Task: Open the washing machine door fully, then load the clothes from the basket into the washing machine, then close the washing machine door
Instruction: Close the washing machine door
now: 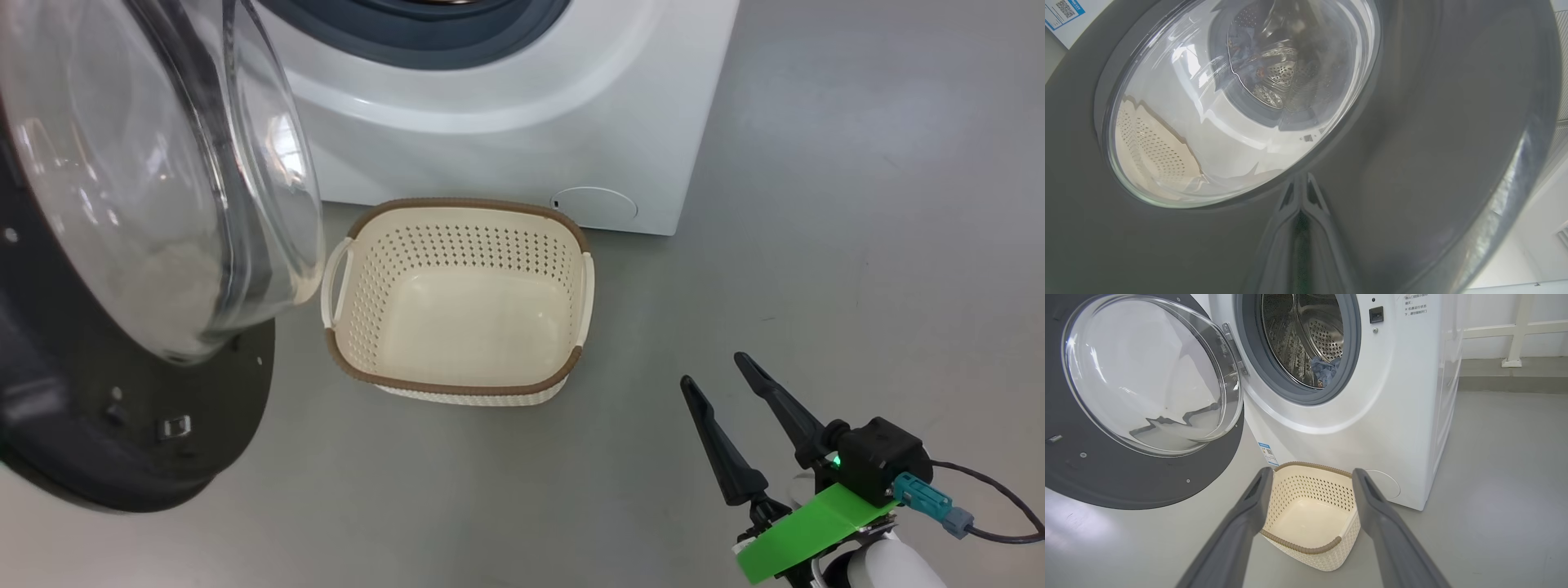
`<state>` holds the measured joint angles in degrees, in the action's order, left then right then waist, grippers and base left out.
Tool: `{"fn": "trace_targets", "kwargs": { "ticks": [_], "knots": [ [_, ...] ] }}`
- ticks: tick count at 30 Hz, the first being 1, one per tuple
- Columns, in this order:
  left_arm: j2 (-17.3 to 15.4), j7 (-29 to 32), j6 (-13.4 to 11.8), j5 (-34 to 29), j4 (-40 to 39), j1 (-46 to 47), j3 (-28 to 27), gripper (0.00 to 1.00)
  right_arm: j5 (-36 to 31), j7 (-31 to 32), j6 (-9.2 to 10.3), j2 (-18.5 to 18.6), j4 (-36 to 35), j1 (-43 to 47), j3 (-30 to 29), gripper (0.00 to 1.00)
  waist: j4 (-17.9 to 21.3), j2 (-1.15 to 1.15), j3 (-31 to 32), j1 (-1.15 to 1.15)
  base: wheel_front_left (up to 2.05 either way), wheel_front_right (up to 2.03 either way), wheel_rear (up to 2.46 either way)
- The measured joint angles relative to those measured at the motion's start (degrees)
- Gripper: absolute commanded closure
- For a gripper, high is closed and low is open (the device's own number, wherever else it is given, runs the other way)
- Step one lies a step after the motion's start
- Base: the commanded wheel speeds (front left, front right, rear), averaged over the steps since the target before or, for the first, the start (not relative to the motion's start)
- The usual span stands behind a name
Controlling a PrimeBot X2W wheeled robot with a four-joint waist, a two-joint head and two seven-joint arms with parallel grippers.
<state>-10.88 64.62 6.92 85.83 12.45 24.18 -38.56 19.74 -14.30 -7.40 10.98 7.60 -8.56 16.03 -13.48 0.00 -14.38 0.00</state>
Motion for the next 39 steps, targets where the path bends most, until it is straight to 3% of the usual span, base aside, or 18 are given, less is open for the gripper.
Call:
{"fn": "trace_targets", "kwargs": {
  "ticks": [14,33,39],
  "knots": [
    [7.0,1.3,0.0,0.8,-6.5,-3.1,5.5,1.00,0.0,0.0,0.00,-0.3,0.2,0.3,0.1,0.00,2.8,0.00,0.8,0.00,0.00,0.00,0.00],
    [9.2,-9.5,0.2,2.9,-8.9,-2.9,16.6,1.00,0.0,0.0,0.00,-1.8,0.2,-0.2,-1.2,0.00,9.5,0.00,-1.1,0.00,0.00,0.00,0.00],
    [9.3,-14.1,0.2,6.5,-8.0,-2.7,21.0,1.00,0.0,0.0,0.00,-2.4,0.2,-0.3,-2.1,0.00,12.0,0.00,-1.4,0.00,0.00,0.00,0.00]
  ]
}}
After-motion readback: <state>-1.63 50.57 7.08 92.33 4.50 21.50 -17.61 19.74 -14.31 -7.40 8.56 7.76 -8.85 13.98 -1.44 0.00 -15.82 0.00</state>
